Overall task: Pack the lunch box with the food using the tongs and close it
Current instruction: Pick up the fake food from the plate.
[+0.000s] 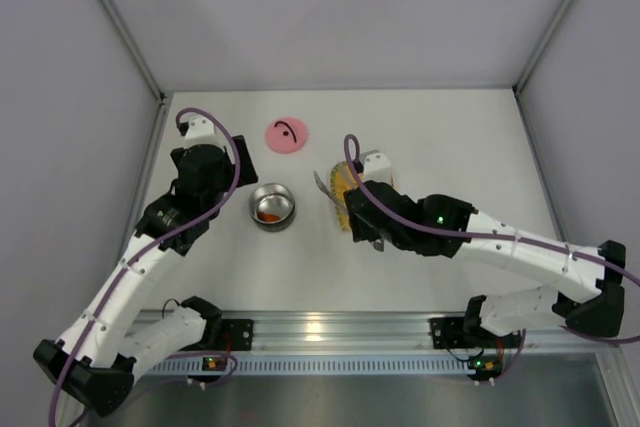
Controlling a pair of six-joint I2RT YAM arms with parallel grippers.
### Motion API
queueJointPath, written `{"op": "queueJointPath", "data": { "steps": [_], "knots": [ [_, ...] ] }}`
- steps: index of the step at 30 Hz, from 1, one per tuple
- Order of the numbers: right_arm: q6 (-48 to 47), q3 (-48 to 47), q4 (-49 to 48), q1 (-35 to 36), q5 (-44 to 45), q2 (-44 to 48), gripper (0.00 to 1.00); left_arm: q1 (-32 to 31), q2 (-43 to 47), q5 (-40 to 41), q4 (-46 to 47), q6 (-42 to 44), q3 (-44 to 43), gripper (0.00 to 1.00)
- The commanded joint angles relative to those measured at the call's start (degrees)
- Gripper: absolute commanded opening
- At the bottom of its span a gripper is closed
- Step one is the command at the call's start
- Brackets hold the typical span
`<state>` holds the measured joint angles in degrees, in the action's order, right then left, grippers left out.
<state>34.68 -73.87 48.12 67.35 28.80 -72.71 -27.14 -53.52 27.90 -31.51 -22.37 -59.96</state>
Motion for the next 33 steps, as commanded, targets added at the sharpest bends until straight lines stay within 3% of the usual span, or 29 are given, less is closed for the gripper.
{"op": "queueJointPath", "data": {
  "steps": [1,10,33],
  "knots": [
    [6.3,5.0,7.4,-0.4,6.4,4.2,0.46,0.2,1.5,-0.7,1.4,0.4,-1.3,0.99],
    [12.7,14.1,9.2,-0.4,8.0,6.9,0.46,0.2,1.1,-1.3,1.5,0.7,-1.1,0.99],
    [12.3,16.7,2.3,-0.4,3.8,5.8,0.48,0.2,1.0,-1.5,1.5,0.6,-1.0,0.99]
  ]
}}
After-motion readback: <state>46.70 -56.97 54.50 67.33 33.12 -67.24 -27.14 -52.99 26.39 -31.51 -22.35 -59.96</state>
